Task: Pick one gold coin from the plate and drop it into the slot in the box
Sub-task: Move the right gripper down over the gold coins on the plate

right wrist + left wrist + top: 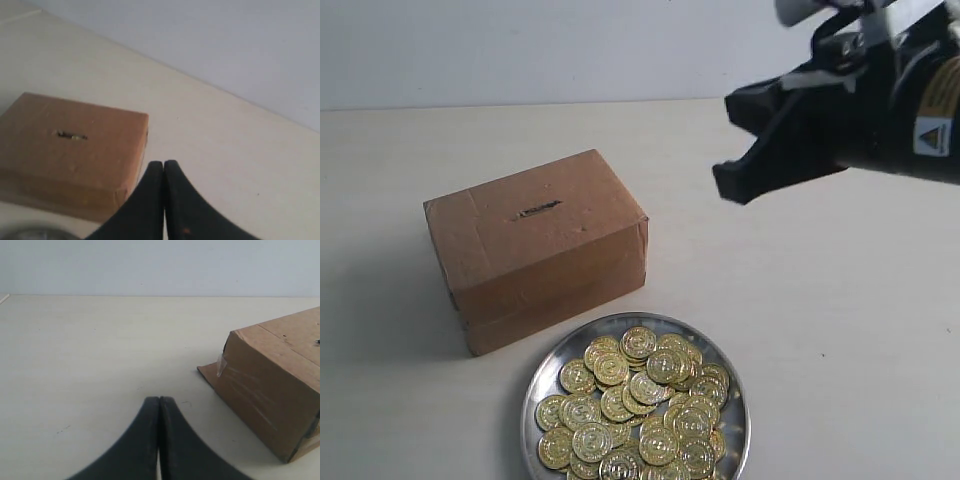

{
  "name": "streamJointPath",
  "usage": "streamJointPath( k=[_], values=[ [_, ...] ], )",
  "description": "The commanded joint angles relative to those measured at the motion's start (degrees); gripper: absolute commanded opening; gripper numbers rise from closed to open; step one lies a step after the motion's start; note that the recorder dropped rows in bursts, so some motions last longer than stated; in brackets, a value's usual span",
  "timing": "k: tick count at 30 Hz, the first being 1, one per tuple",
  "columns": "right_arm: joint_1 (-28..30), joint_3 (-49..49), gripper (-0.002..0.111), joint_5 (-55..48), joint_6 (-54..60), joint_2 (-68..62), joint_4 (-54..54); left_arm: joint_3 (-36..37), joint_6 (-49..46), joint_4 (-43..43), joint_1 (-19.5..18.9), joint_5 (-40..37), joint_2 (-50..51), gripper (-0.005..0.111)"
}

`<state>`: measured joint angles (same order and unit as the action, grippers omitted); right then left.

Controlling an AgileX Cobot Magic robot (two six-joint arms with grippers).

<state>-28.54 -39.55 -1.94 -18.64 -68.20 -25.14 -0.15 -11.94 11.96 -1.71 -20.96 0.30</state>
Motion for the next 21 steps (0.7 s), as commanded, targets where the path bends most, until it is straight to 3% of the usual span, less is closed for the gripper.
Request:
streamJointPath(
  k=[1, 9, 15, 21],
  values=[
    [-4.9, 0.3, 0.000, -4.1, 5.8, -2.7, 3.6, 0.2, 0.2, 0.4, 0.3, 0.5, -0.3, 0.000],
    [-12.8, 0.0, 0.000, -12.2, 9.7, -6.0, 6.9, 0.2, 0.2, 0.4, 0.3, 0.5, -0.3, 0.000],
    [-16.0, -4.7, 0.000, -21.4, 13.0, -11.9, 9.2, 0.2, 0.2, 0.4, 0.3, 0.5, -0.3, 0.000],
    [-17.5, -8.4, 0.000, -22.4, 21.6, -18.9, 17.8, 0.2, 0.2, 0.4, 0.3, 0.5, -0.3, 0.000]
  ],
)
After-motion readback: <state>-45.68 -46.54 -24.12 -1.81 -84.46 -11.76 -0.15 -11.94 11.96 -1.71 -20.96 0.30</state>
